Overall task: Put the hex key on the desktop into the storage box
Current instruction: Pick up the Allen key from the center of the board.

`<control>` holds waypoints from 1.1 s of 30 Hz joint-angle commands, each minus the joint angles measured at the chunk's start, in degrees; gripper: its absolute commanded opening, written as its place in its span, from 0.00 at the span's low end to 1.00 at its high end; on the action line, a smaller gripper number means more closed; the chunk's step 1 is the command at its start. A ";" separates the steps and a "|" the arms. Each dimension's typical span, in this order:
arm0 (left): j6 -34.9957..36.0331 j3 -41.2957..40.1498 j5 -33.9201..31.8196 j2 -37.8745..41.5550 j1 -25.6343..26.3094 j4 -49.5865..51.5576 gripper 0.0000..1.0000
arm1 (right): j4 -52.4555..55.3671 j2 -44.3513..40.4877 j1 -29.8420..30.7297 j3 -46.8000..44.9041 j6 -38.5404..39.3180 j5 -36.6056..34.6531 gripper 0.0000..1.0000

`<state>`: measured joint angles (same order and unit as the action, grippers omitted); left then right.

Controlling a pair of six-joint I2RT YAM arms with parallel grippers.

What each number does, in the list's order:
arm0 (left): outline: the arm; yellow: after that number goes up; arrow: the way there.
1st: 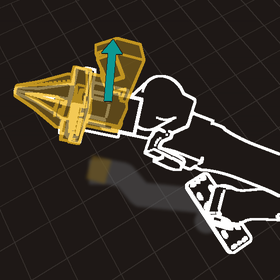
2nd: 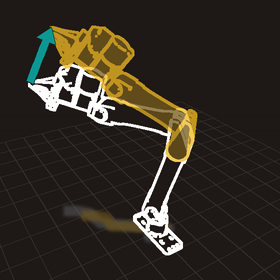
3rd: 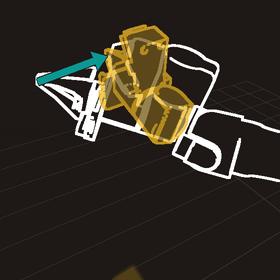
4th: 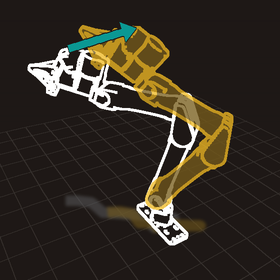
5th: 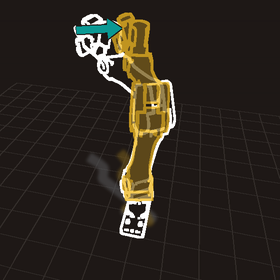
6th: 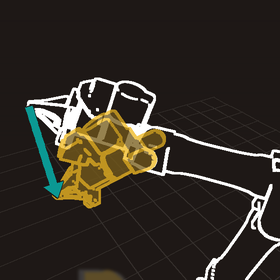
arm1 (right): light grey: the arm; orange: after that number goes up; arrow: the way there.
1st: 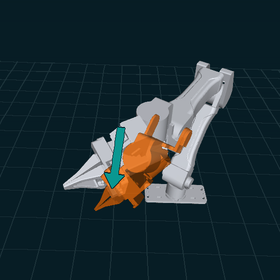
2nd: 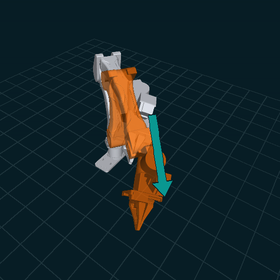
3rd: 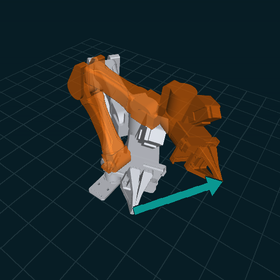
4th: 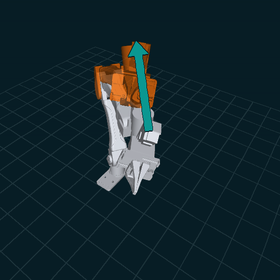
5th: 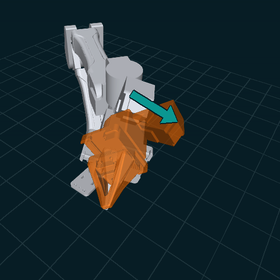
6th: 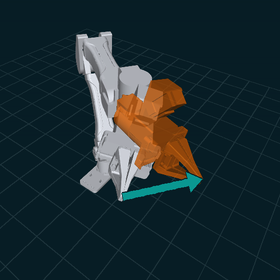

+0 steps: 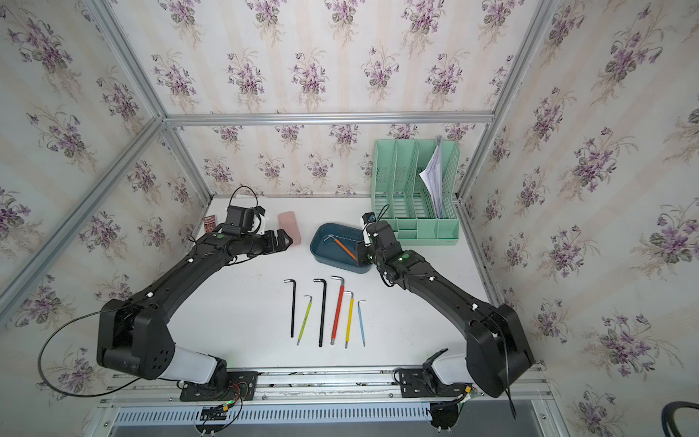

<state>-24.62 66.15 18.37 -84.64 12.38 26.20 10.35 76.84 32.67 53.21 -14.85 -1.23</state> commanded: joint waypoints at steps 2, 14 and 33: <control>1.95 -0.37 -1.70 0.71 -0.13 -0.30 0.99 | -1.43 -5.60 0.07 -6.93 -6.33 1.15 0.40; -0.94 -1.24 -0.47 -4.80 -0.50 0.54 0.99 | 3.74 -9.97 0.36 -15.08 -11.13 3.29 0.39; -2.07 3.90 1.84 -9.40 -0.24 4.74 0.99 | 13.31 -4.48 0.73 -13.13 -20.38 6.37 0.38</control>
<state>-26.52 68.40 19.44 -93.38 11.99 28.45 20.69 72.01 33.34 40.16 -32.53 2.68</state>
